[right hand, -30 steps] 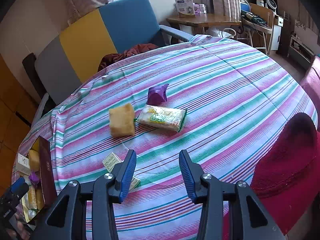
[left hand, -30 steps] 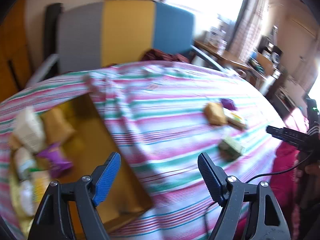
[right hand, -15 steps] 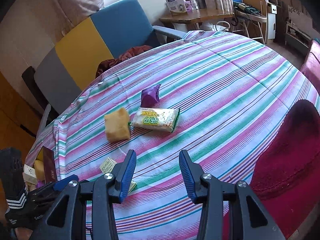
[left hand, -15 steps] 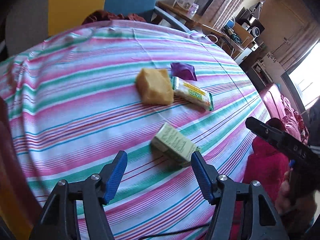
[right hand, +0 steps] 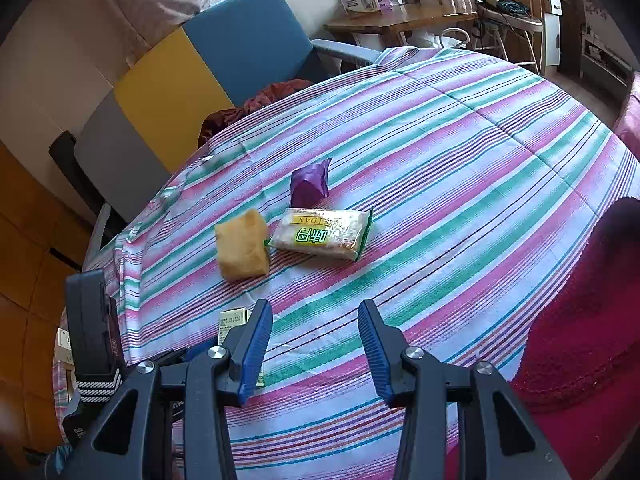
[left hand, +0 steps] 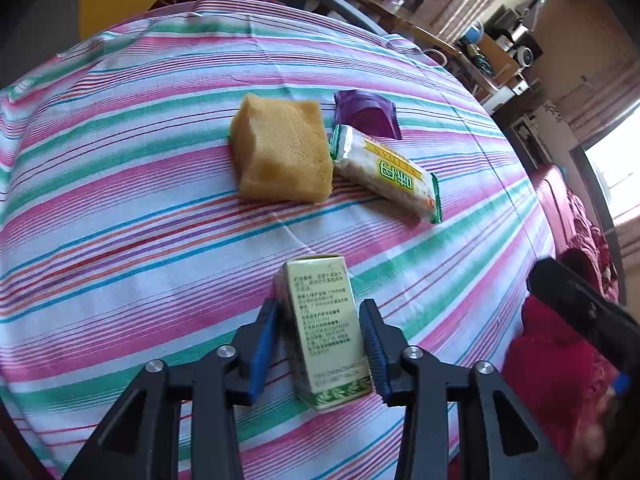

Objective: Organize objects
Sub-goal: 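Grasp the small white medicine box with the left gripper, then lift the medicine box with the left gripper while the right gripper grasps the purple snack packet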

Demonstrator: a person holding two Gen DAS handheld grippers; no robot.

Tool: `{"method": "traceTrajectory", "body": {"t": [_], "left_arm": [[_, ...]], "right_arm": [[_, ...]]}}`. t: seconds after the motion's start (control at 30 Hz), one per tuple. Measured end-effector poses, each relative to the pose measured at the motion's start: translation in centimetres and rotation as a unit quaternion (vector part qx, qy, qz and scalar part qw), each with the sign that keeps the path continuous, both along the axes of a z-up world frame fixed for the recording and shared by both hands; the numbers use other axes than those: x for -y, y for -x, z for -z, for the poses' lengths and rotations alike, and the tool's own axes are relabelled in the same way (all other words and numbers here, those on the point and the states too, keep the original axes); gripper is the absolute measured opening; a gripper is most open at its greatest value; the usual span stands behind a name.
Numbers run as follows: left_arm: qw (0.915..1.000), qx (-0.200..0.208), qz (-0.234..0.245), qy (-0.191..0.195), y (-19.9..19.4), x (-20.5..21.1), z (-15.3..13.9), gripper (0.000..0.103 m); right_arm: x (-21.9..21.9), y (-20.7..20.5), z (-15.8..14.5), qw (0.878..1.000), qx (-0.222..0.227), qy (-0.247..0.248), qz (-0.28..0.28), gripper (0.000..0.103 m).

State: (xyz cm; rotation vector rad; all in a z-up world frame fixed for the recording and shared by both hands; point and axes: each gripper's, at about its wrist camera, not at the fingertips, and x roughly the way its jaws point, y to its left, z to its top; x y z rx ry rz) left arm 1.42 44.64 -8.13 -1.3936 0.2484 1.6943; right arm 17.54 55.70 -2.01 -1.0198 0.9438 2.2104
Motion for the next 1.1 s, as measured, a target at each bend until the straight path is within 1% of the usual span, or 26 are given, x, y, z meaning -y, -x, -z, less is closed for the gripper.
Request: {"method": "traceTrajectory", "body": {"t": [0.03, 0.17, 0.23, 0.27, 0.33, 0.4, 0.47, 0.53, 0.57, 0.63, 0.7, 0.73, 0.83, 0.87, 0.93, 1.03, 1.1], "left_arm": [[1.0, -0.003, 0.001, -0.002, 0.2, 0.6, -0.2, 0.036], [0.9987, -0.05, 0.007, 0.001, 0.9, 3.2, -0.6, 0.035], [0.9977, -0.066, 0.01, 0.009, 1.2, 4.5, -0.2, 0.03], [0.9977, -0.067, 0.009, 0.003, 1.4, 5.4, 0.0, 0.03], [0.9972, -0.074, 0.01, -0.002, 1.4, 6.4, 0.1, 0.03], [0.9972, -0.074, 0.012, -0.005, 1.4, 6.8, 0.0, 0.03], [0.9973, -0.071, 0.014, -0.01, 1.6, 7.1, 0.0, 0.03], [0.9977, -0.064, 0.012, -0.015, 1.7, 7.1, 0.0, 0.03], [0.998, -0.06, 0.011, -0.017, 1.9, 7.1, 0.1, 0.03], [0.9985, -0.051, 0.009, -0.019, 2.1, 7.2, 0.1, 0.03], [0.9988, -0.043, 0.008, -0.022, 2.3, 7.2, 0.1, 0.03], [0.9989, -0.039, 0.007, -0.023, 2.4, 7.1, 0.2, 0.03], [0.9993, -0.028, 0.005, -0.026, 2.6, 7.4, 0.2, 0.03], [0.9994, -0.025, 0.004, -0.026, 2.7, 7.4, 0.2, 0.03], [0.9994, -0.023, 0.003, -0.024, 2.7, 7.3, 0.1, 0.03], [0.9994, -0.027, 0.006, -0.024, 2.6, 6.9, 0.2, 0.03], [0.9993, -0.03, 0.007, -0.022, 2.6, 6.7, 0.2, 0.03]], "right_arm": [[-0.2, 0.3, 0.1, 1.0, 0.001, 0.005, -0.001, 0.045], [-0.4, 2.1, 0.5, 1.0, 0.017, 0.01, -0.017, 0.045], [-0.8, 3.4, 0.3, 0.999, 0.03, 0.002, -0.027, 0.045], [-1.1, 4.0, 0.2, 0.999, 0.036, -0.007, -0.03, 0.045], [-1.7, 5.8, -0.4, 0.997, 0.048, -0.043, -0.046, 0.045], [-2.4, 7.6, -0.6, 0.992, 0.065, -0.081, -0.071, 0.045], [-3.0, 9.7, -0.5, 0.981, 0.097, -0.131, -0.108, 0.045], [-3.6, 11.6, -0.1, 0.965, 0.132, -0.176, -0.142, 0.045], [-3.9, 12.5, 0.2, 0.957, 0.147, -0.191, -0.159, 0.045], [-4.5, 14.2, 1.1, 0.941, 0.179, -0.214, -0.192, 0.045], [-4.7, 15.6, 1.8, 0.925, 0.198, -0.228, -0.231, 0.045], [-4.8, 16.3, 2.4, 0.914, 0.212, -0.238, -0.252, 0.045], [-5.0, 18.1, 4.0, 0.887, 0.252, -0.247, -0.297, 0.045], [-5.3, 18.6, 4.5, 0.881, 0.262, -0.248, -0.306, 0.045], [-5.9, 19.4, 5.4, 0.873, 0.276, -0.244, -0.32, 0.045], [-6.8, 20.3, 6.4, 0.867, 0.288, -0.232, -0.335, 0.045], [-7.4, 20.7, 6.8, 0.866, 0.292, -0.226, -0.338, 0.045]]}}
